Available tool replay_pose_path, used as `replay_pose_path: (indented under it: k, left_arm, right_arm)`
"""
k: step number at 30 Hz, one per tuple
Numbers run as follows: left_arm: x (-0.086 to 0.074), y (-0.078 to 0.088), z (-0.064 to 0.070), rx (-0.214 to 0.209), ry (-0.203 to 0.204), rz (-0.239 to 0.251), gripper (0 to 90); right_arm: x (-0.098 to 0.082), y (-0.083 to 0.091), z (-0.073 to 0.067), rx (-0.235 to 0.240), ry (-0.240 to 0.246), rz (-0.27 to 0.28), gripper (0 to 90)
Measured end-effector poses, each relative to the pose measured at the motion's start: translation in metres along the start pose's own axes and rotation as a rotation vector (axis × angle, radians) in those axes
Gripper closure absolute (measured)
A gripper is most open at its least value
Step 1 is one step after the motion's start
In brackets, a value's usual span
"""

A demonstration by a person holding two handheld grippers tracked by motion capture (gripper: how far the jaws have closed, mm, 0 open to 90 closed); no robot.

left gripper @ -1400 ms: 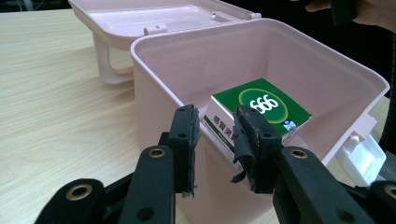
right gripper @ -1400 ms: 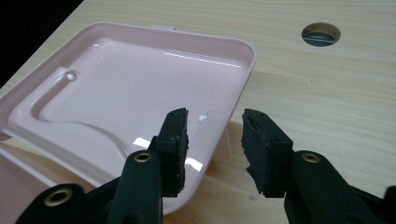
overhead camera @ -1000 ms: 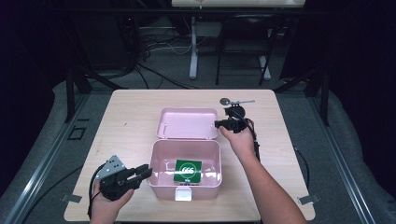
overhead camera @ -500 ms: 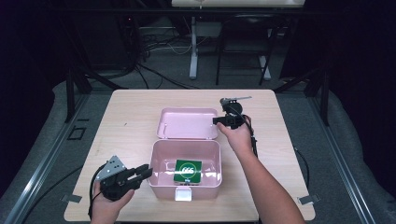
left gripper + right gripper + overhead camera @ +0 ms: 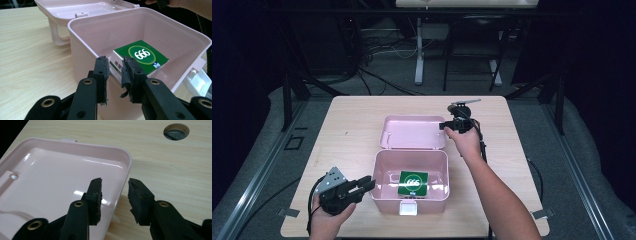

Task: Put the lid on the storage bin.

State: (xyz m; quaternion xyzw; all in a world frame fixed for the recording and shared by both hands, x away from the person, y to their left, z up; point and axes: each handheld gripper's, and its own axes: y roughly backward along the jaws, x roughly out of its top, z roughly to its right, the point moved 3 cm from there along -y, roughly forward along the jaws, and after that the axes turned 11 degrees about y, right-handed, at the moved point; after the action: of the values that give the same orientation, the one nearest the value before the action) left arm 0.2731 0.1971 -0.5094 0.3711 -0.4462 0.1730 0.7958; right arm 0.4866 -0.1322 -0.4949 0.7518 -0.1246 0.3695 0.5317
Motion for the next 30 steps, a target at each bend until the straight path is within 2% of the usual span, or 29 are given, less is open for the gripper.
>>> replay_pose_path:
  k: [2,3,7,16,25,30]
  left_arm:
    - [0.000,0.000,0.000,0.001,-0.001,-0.004,73.1]
    - [0.000,0.000,0.000,0.001,-0.002,-0.004,73.1]
    - [0.000,0.000,0.000,-0.001,0.001,-0.002,73.1]
    - [0.000,0.000,-0.001,-0.010,0.013,0.003,73.1]
    - [-0.001,0.000,0.000,0.001,0.008,0.003,73.1]
    - [-0.001,-0.001,0.000,0.001,0.007,0.007,73.1]
  right_arm:
    - [0.002,-0.003,0.001,0.004,-0.008,0.005,62.9]
    - [0.003,-0.007,0.002,0.007,-0.014,-0.020,63.6]
    - [0.008,-0.011,0.004,0.009,-0.024,-0.019,65.1]
    - [0.016,-0.017,0.009,-0.002,-0.029,-0.046,68.3]
    - [0.012,-0.024,0.013,-0.001,-0.055,-0.071,77.4]
    - [0.011,-0.023,0.014,0.003,-0.070,-0.065,78.0]
